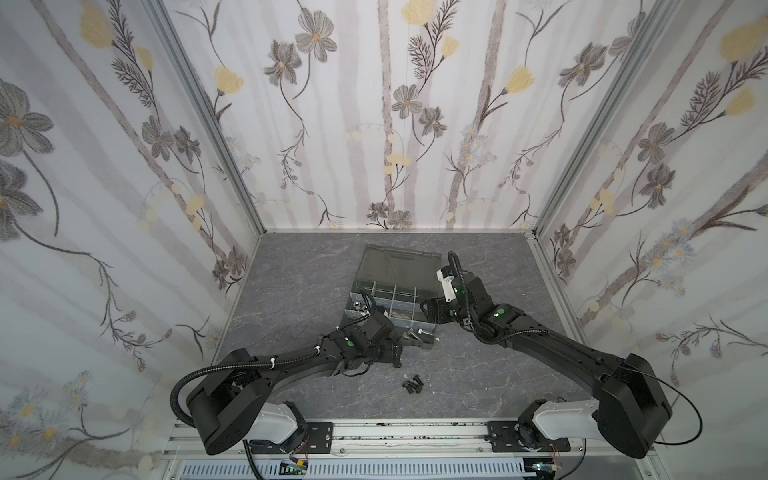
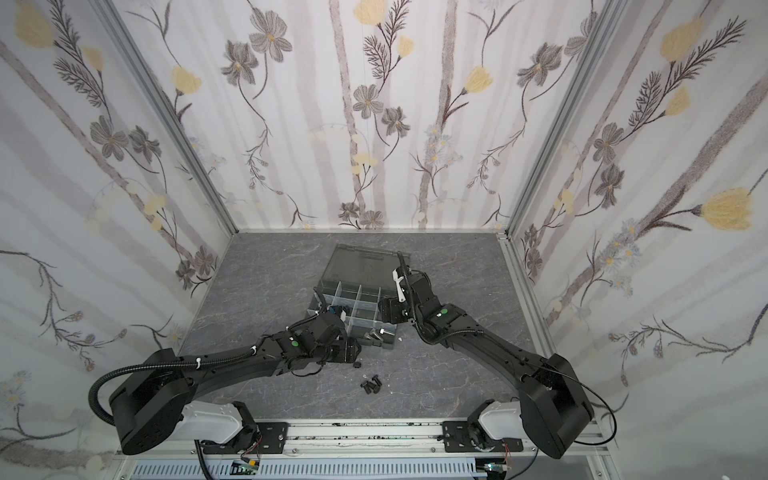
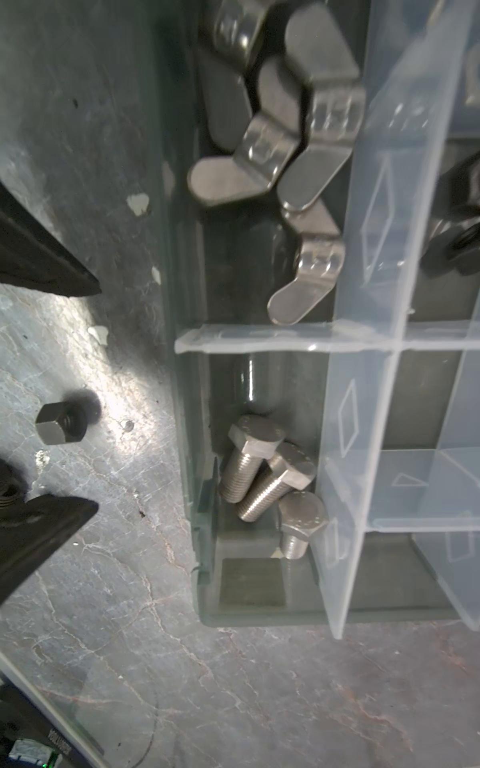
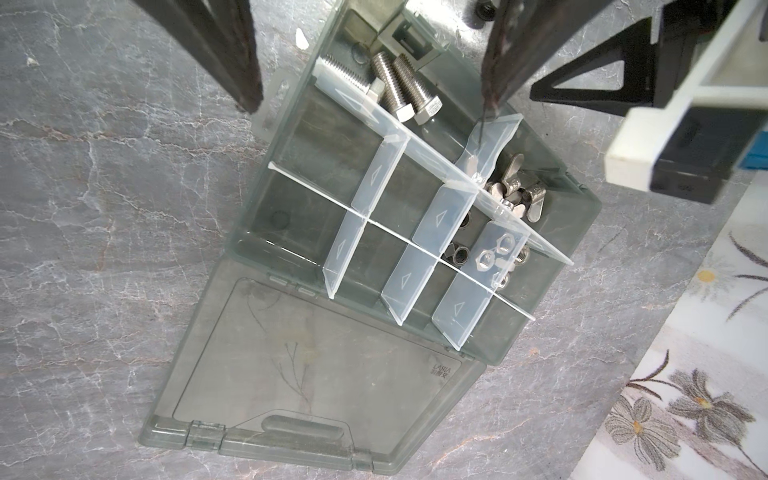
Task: Sort the screws and nuts into containers
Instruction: 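Lower the left gripper onto a black hex nut and close on it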
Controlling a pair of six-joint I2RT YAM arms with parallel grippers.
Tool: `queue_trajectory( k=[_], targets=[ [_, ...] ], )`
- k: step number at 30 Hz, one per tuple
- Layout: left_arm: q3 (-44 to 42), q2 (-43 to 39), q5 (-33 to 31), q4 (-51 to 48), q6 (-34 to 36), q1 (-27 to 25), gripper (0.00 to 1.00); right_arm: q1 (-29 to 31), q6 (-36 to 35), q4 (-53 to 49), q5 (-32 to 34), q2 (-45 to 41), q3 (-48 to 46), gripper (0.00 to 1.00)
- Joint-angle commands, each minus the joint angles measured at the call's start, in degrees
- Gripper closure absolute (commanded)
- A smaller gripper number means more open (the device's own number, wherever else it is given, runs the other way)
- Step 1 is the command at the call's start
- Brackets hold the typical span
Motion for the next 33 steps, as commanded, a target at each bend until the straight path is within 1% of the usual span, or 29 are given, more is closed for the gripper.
queue_trajectory(
  k=[1, 5, 9, 14, 17, 27, 33],
  targets=[
    [1.1, 1.9, 0.9, 0.4, -2.1, -1.5, 0.26, -0.3, 0.6, 2.9, 0.5, -0.7, -0.6, 0.18],
    [1.2, 3.7, -0.3, -1.4, -3.8, -3.3, 0.33, -0.4, 0.8, 3.1, 0.3, -1.8, -1.7, 0.18],
    [1.7, 5.2, -0.1, -2.1, -4.2, -4.5, 0.4, -0.9, 0.8, 3.4, 0.3, -2.7, -2.9, 0.17],
    [2.8, 7.1, 0.3, -2.4, -4.2, -5.8, 0.46, -1.3, 0.9, 3.8, -0.1, -3.1, -3.7, 0.17],
    [2.9, 7.9, 0.4, -2.6, -4.2, -6.1, 0.49, -1.6, 0.9, 4.1, -0.2, -3.1, -4.0, 0.17],
    [2.9, 9.3, -0.4, -2.8, -4.4, -6.1, 0.66, -2.1, 1.2, 4.8, -0.8, -3.2, -5.0, 0.17],
    [2.8, 9.2, -0.3, -2.7, -4.4, -6.1, 0.72, -2.3, 1.2, 4.9, -0.8, -3.5, -5.4, 0.17]
  ],
)
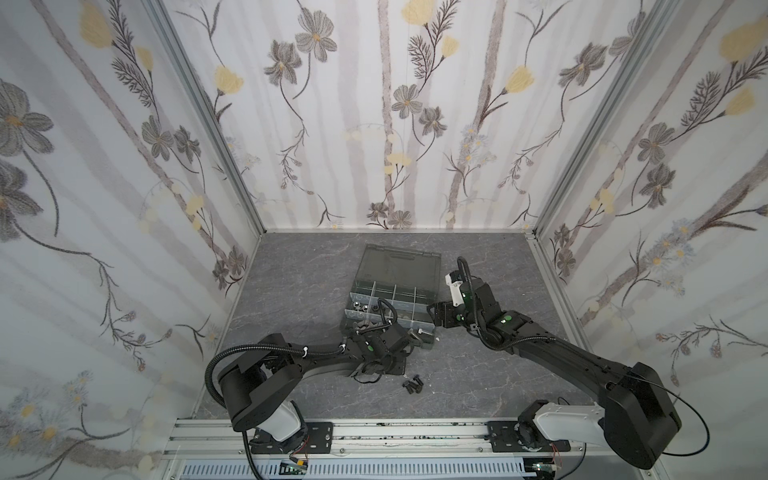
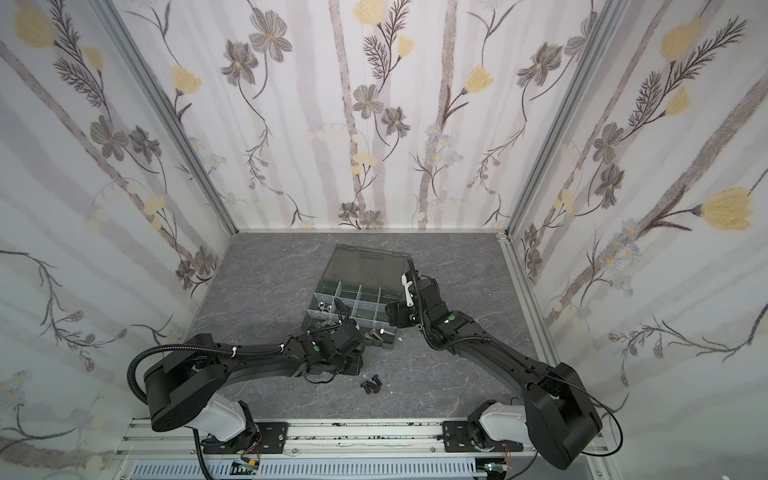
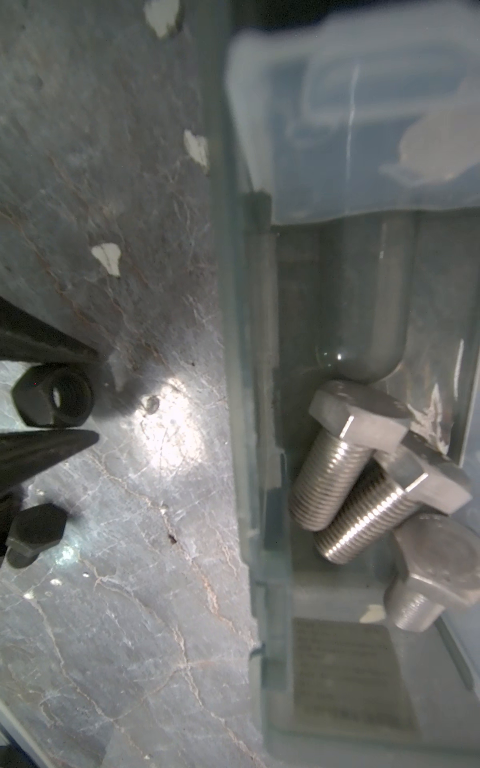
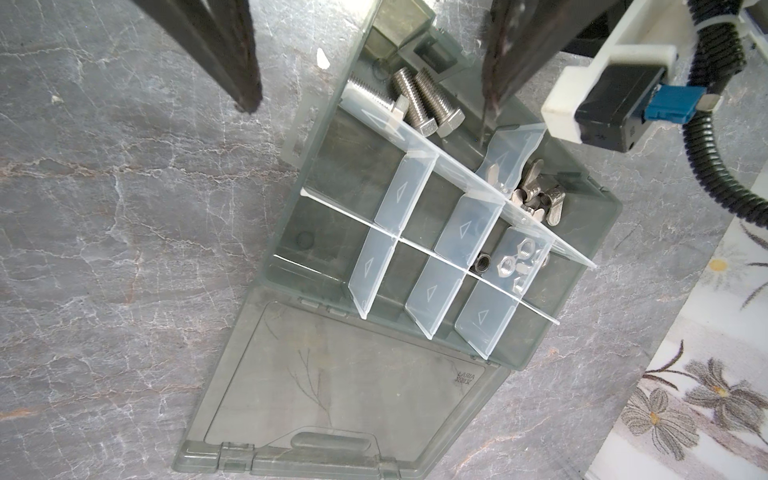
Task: Sort the screws and nuts into containers
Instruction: 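Lower the left gripper onto a black hex nut and close on it, then lift the black hex nut and carry it over the box with the left gripper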
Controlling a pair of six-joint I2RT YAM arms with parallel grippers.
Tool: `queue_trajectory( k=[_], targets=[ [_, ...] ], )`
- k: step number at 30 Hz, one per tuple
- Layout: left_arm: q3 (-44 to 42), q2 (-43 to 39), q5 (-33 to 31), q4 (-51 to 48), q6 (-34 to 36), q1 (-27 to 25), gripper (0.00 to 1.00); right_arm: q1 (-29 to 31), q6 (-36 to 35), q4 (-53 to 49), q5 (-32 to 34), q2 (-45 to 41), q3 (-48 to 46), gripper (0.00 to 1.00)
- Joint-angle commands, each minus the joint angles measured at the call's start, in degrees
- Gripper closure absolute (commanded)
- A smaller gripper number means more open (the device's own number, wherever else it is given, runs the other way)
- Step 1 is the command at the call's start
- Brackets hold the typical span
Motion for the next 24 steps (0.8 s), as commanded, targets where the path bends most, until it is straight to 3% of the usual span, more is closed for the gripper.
queue_trajectory(
  k=[1, 14, 18, 24],
  targets=[
    [0.0, -0.1, -0.3, -1.6, -0.9, 0.0, 0.74, -0.1, 0.5, 3.1, -0.3, -0.3, -0.3, 0.17],
    [1.8, -7.8, -0.9, -1.7, -0.9, 1.0, 0.77, -0.5, 0.7, 3.1, -0.2, -1.2, -0.8, 0.17],
    [3.9, -12.6, -1.7, -1.7, 1.1, 5.4, 0.77, -0.6, 0.7, 2.9, -0.2, -1.6, -0.8, 0.17],
    [8.1, -12.9, -2.3, -1.5, 6.6, 17.1, 0.78, -0.6, 0.9, 2.5, 0.0, -2.2, -0.6, 0.17]
  ],
)
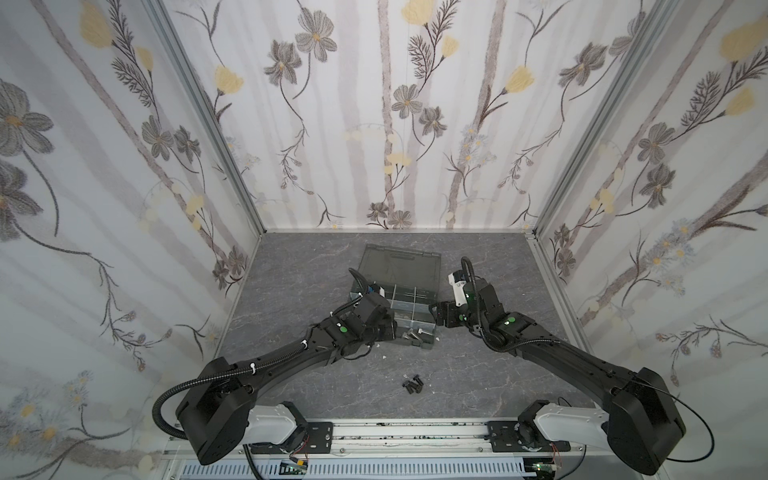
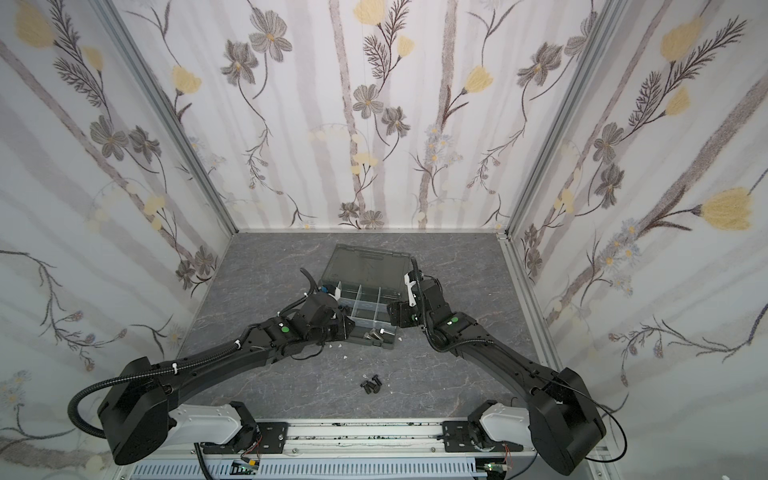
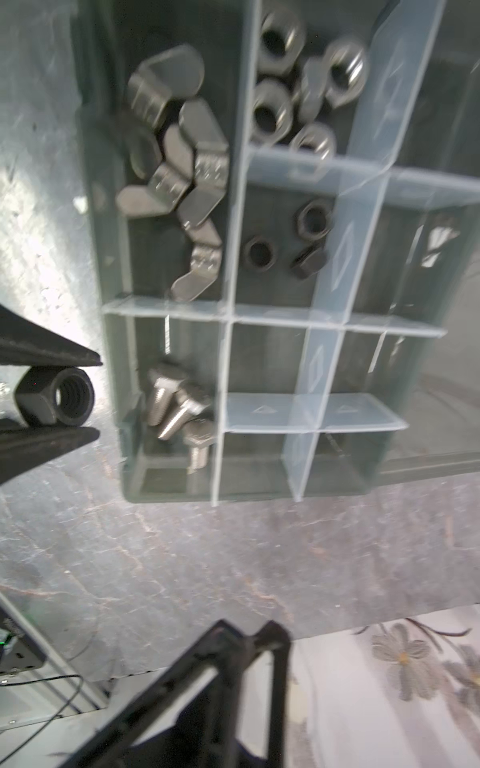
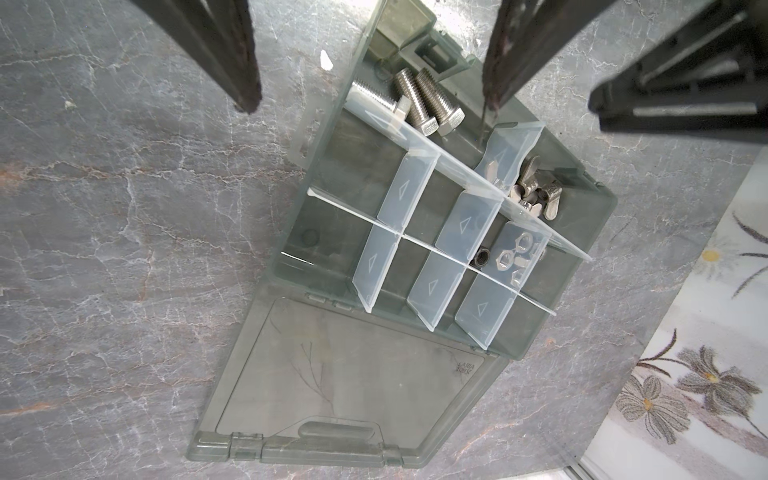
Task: Sort the screws and nuts into containers
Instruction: 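Lift the black hex nut and carry it over the box with the left gripper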
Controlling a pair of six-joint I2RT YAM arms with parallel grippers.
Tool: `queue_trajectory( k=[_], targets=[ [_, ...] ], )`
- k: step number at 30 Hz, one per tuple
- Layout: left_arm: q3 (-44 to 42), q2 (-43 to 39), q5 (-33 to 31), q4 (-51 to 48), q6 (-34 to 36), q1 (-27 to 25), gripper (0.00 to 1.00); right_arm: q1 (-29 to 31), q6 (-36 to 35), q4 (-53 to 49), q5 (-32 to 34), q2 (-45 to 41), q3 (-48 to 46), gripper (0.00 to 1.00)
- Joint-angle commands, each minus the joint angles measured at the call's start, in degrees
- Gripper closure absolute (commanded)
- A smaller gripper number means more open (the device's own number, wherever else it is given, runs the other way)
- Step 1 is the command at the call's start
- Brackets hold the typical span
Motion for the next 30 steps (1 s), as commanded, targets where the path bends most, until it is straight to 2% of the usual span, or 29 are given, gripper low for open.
queue_trajectory(
  k=[1, 4, 7, 12, 24, 26, 27, 28, 30],
  targets=[
    [2.9, 1.5, -1.0, 0.5, 4.7, 4.7, 0.78, 0.0, 0.6, 2.0, 0.0, -0.3, 0.2, 0.17],
    [6.0, 4.9, -0.2, 0.5, 6.6, 8.5, 0.78, 0.0, 0.8, 1.6, 0.2, -0.7, 0.2, 0.17],
    [8.9, 8.8, 1.4, 0.6, 8.6, 10.2, 0.78, -0.1, 1.1, 1.4, 0.7, -1.1, -0.1, 0.17],
    [10.1, 12.2, 2.8, 0.7, 9.3, 10.9, 0.78, -0.2, 1.3, 1.1, 1.1, -1.7, -0.2, 0.17],
    [9.2, 12.3, 2.8, 1.2, 9.5, 11.5, 0.76, -0.2, 1.5, 1.1, 1.4, -2.3, -0.6, 0.17],
    [9.2, 12.3, 2.7, 1.2, 9.3, 11.5, 0.66, -0.3, 1.5, 1.1, 1.4, -2.5, -0.6, 0.17],
    [9.1, 12.2, 2.6, 1.2, 9.1, 11.5, 0.57, -0.2, 1.5, 1.1, 1.4, -2.6, -0.6, 0.17],
    [9.1, 12.0, 2.3, 1.2, 9.0, 11.5, 0.43, -0.3, 1.5, 1.0, 1.5, -2.7, -0.6, 0.17],
    [9.1, 11.5, 1.9, 1.2, 8.8, 11.6, 0.27, -0.2, 1.6, 1.0, 1.5, -2.8, -0.6, 0.17]
  ],
)
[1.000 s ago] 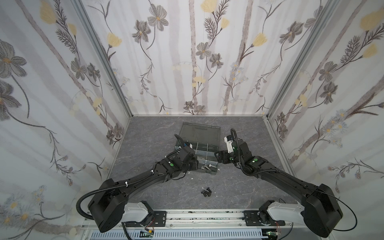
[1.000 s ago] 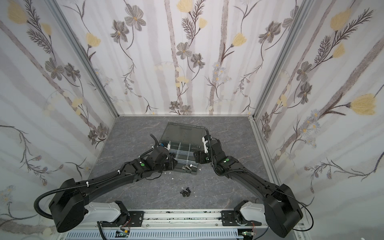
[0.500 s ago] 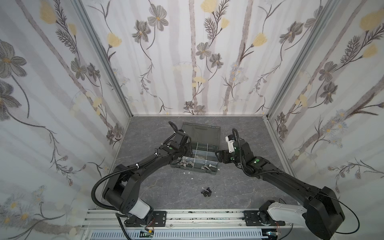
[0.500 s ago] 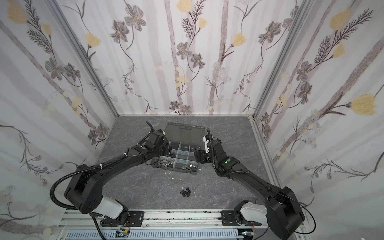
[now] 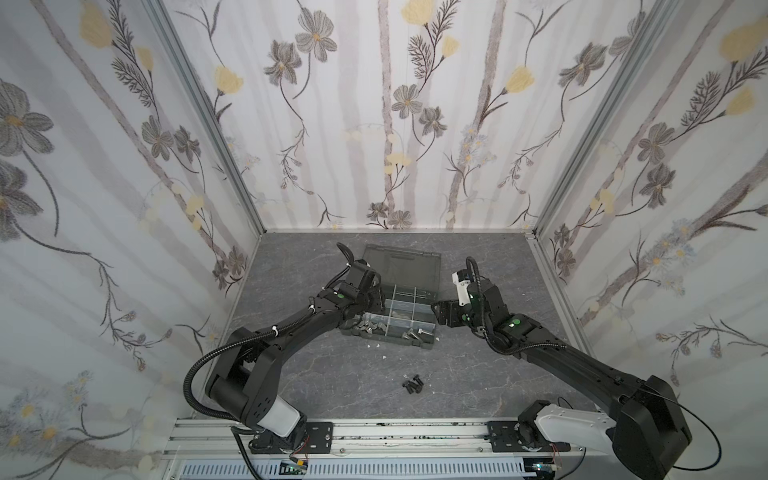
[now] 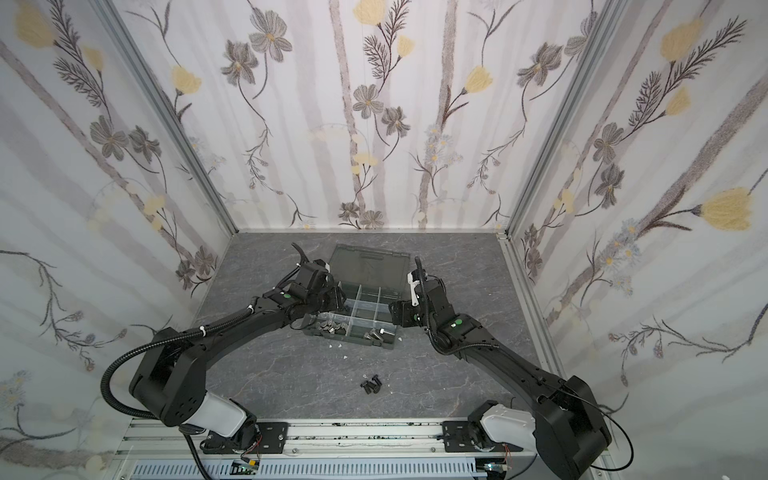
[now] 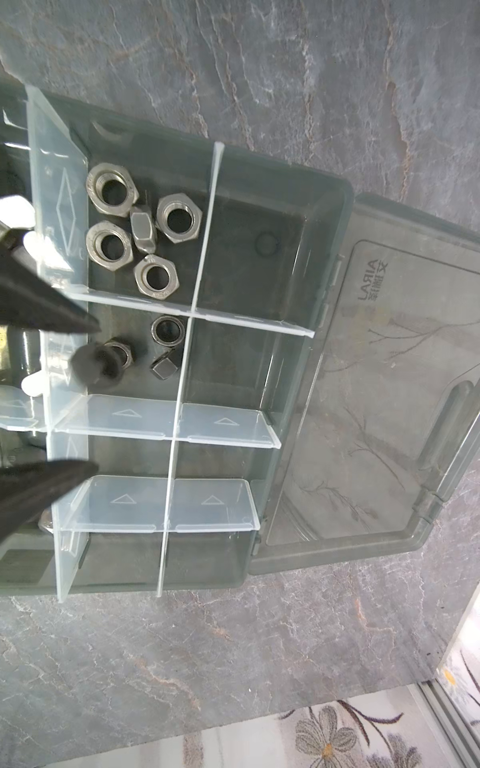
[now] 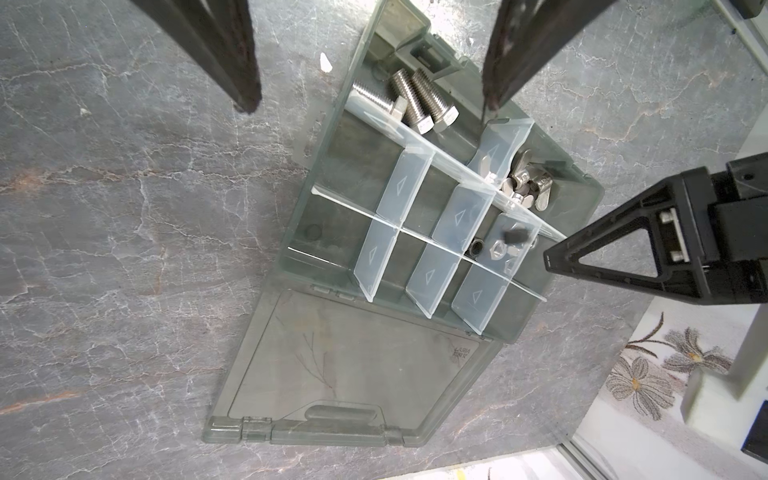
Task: Sort the screws and nuts into containers
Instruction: 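Lift the black hex nut and carry it over the box with the left gripper, then open the left gripper to drop the nut into the nut compartment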
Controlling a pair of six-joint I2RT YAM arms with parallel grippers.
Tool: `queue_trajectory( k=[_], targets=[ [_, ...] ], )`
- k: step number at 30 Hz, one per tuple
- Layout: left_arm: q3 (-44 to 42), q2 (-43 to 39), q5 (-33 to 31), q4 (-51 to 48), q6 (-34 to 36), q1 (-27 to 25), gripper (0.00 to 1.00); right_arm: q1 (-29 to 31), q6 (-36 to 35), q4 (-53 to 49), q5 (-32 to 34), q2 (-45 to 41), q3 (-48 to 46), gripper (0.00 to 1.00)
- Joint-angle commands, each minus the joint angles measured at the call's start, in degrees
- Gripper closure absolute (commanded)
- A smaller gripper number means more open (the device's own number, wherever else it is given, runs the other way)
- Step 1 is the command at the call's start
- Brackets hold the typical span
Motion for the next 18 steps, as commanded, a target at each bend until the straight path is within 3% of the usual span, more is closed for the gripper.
queue_trajectory(
  k=[1, 5, 18],
  targets=[
    [-0.2, -1.1, -1.0, 1.2, -0.6, 0.1, 0.22, -0.1, 0.5, 1.4, 0.8, -0.2, -0.2, 0.16],
    [-0.6, -3.1, -2.6, 1.2, -0.8, 0.3, 0.0, -0.2, 0.5, 1.5, 0.8, -0.2, -0.2, 0.16],
    [-3.9, -9.3, -5.0, 1.4, -2.5, 1.8, 0.0, -0.4, 0.4, 1.4, 0.3, 0.0, -0.1, 0.16]
  ],
)
